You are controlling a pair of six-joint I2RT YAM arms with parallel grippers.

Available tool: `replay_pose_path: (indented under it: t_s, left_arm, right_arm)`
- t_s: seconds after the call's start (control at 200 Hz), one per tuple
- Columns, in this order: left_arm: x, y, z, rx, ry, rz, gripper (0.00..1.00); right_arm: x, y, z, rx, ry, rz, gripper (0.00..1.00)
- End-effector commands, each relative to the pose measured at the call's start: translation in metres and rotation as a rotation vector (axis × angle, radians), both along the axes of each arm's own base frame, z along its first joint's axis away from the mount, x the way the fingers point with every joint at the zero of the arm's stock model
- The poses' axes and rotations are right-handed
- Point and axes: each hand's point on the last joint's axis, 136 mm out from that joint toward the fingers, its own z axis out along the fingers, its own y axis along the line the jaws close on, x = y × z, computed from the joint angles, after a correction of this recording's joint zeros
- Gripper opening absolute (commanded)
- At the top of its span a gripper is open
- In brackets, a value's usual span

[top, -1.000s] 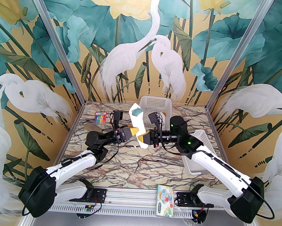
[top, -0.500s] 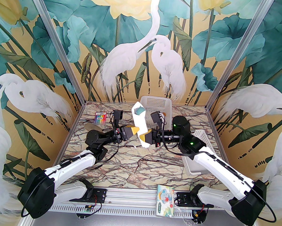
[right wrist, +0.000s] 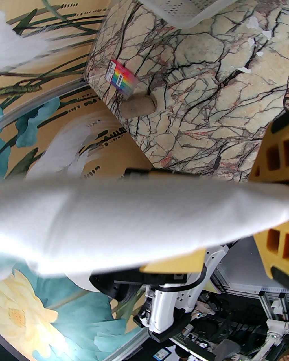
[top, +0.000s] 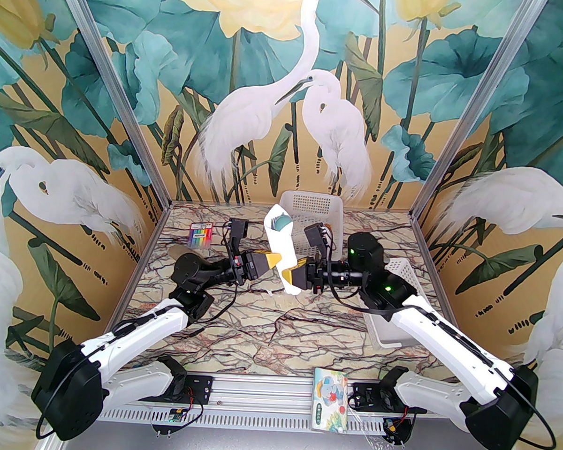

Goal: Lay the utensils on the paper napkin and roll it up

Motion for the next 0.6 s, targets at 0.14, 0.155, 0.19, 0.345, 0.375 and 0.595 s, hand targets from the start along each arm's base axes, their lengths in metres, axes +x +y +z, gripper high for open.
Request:
replay_pose_path:
  t_s: [0.14,0.155,0.19,0.345,0.375,0.595]
  left_arm:
    - [0.004,0.003,0.015,0.024,-0.05,0.028,0.0]
    - [0.005,0.003,0.015,0.025,-0.049,0.028,0.0]
    - [0.009,0.003,0.014,0.028,-0.042,0.032,0.0]
    - [0.025,0.003,0.011,0.053,-0.033,0.027,0.0]
    - [0.03,0.002,0.009,0.063,-0.028,0.025,0.0]
    - [0.071,-0.007,-0.008,0.179,-0.015,0.02,0.0]
  right_arm:
    - [0.004,-0.023,-0.006,-0.074,-0.032,-0.122,0.53]
    - [0.003,-0.024,-0.006,-0.077,-0.037,-0.128,0.54]
    - [0.004,-0.028,-0.005,-0.086,-0.051,-0.149,0.56]
    - [0.014,-0.052,-0.003,-0.134,-0.114,-0.302,0.67]
    - [0.016,-0.058,-0.003,-0.143,-0.124,-0.337,0.68]
    - [0.036,-0.103,-0.02,-0.244,-0.155,-0.615,0.79]
